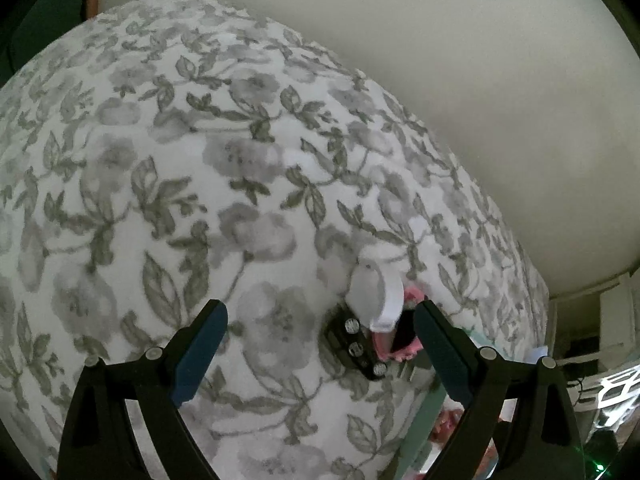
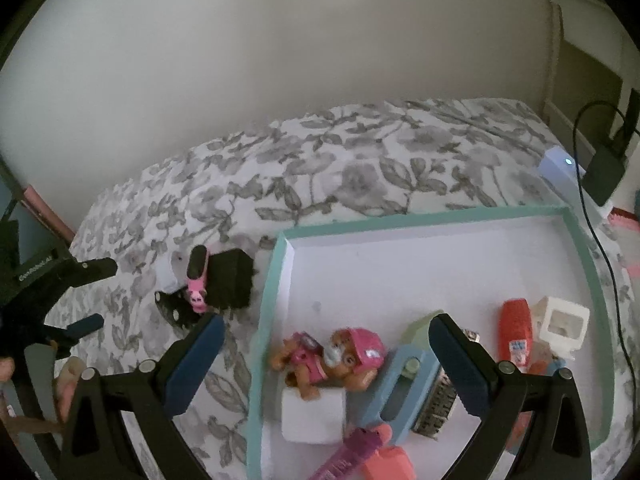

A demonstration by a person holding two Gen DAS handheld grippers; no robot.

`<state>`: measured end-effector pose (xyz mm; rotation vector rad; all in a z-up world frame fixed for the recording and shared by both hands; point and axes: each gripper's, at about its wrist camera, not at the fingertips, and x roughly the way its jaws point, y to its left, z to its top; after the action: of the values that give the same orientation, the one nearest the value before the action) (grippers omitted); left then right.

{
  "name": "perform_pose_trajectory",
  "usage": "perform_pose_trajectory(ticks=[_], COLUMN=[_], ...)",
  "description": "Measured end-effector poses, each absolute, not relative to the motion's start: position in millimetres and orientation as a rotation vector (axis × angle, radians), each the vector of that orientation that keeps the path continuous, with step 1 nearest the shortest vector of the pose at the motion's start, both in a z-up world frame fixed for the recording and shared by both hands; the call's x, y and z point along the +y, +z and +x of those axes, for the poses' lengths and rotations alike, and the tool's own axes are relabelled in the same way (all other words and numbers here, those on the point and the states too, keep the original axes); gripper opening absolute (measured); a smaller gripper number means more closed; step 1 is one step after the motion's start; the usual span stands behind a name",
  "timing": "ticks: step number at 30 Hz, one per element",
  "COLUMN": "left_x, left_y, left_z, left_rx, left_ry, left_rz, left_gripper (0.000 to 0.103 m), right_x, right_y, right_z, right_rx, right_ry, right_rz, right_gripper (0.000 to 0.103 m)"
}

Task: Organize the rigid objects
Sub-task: 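Grasp the white watch with the left gripper while the right gripper moves to the black charger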

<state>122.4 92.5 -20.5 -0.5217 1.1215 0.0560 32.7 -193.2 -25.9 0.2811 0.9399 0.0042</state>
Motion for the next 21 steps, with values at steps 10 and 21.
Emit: perform_pose_trajectory(ticks=[10,21], left_x=[89,67], left_y=[-15,-19], left_z=[139,152], left_rx=[1.114,1.148], left_ry=[0.065,0.017], left_rz=[-0.437,-0.403], left_gripper=[0.094,0.094], right_x=[-173,-159], right_y=[-14,-2], right_z=[59,84], right_rx=[0.889,0.858], right_ry=[0.04,0.087], right_rz=[0.246,0.227], right_gripper=[0.103,0.103])
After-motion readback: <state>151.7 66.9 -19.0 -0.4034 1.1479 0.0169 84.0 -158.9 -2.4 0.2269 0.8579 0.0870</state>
